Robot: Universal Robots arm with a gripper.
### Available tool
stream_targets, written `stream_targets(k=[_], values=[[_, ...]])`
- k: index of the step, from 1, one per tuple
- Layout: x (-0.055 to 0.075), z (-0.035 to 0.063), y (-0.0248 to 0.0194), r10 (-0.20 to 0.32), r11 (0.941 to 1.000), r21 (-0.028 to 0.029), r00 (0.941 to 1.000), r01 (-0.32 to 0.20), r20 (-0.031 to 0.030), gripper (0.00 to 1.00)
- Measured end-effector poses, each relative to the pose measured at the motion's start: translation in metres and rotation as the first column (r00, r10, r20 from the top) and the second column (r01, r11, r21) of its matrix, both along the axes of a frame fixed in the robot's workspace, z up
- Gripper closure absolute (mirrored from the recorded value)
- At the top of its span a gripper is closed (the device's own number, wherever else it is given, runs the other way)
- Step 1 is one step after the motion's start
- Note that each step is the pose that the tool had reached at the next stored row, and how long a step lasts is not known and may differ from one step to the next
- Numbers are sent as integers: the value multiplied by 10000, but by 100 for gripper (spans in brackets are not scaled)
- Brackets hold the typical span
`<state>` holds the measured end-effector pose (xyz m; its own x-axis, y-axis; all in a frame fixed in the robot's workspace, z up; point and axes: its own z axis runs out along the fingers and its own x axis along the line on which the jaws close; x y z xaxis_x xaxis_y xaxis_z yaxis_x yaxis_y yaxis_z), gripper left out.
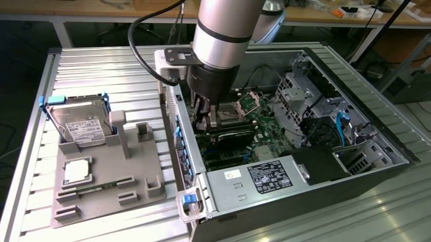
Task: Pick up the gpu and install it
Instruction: 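Press down on the gpu until it lock into place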
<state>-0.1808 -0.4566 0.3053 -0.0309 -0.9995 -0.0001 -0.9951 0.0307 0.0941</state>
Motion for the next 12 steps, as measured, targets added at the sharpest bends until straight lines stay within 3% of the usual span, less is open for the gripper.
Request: stream_targets(k=[4, 6, 11, 12], values=[[-25, 15, 7, -1, 10000, -3, 10000, 1, -11, 89], [-25, 73, 15, -3, 10000, -3, 10000, 3, -9, 89], [-24, 1, 14, 1, 10000, -21, 10000, -1, -17, 89], [-2, 28, 17, 0, 10000, 18, 10000, 0, 10, 89]])
